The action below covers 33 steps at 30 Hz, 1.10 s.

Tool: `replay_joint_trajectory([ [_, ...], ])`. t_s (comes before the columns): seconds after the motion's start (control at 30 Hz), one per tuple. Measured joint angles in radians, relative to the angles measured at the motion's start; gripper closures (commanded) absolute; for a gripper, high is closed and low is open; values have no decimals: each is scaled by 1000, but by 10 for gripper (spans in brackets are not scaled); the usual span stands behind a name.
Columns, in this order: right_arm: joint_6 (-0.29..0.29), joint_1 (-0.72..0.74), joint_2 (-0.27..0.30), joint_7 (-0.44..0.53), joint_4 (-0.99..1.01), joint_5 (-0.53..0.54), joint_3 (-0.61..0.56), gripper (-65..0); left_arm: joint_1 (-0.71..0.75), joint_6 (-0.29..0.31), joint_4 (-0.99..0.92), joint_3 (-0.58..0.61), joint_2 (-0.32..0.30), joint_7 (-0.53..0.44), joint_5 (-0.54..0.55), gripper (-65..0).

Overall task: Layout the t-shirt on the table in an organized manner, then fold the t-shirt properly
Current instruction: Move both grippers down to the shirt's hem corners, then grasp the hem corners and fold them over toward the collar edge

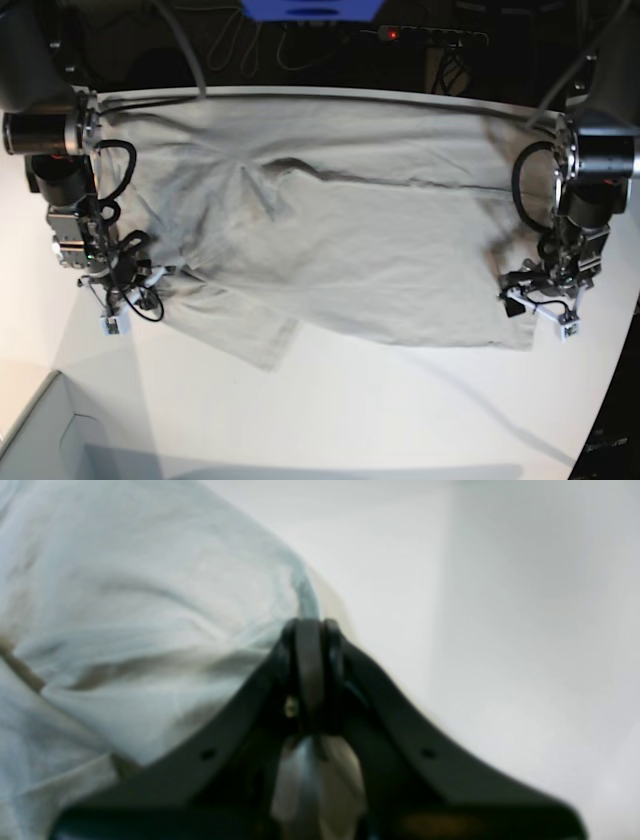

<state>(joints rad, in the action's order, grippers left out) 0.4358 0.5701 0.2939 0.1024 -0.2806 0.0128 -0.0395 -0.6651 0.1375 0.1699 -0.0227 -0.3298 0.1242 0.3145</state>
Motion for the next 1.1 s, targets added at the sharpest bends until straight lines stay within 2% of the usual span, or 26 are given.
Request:
replay_joint_trajectory([
  [0.17,0,0,0,0,0,0,0,0,12,2,-5,0,-3,-14,3,-517],
  [0.23,0,0,0,3,0,0,0,0,14,1,-5,2,-5,-14,0,-423],
  [0.3,0,0,0,3,0,0,0,0,14,2,-5,3,-8,-14,2,-259],
  [0.33,0,0,0,3,0,0,0,0,14,1,-5,0,-8,-13,8,-203],
  [0.5,0,2,0,3,0,0,0,0,14,2,-5,-2,-8,-13,8,-144],
  [0.53,0,2,0,-1,0,0,4,0,14,2,-5,-2,-7,-13,9,-90],
  [0.57,0,3,-2,-1,0,-2,23,0,14,3,-5,-2,-6,-13,14,-8],
  [0.87,1,-24,-9,56,7,-18,411,0,14,9,-5,-2,-5,-9,15,0],
  [1.0,3,-67,-12,75,-34,-20,470,0,14,13,-5,-2,-5,-9,15,0],
  [1.1,4,-136,-29,74,-158,-24,475,0,14,14,-4,-4,-5,-8,16,0],
])
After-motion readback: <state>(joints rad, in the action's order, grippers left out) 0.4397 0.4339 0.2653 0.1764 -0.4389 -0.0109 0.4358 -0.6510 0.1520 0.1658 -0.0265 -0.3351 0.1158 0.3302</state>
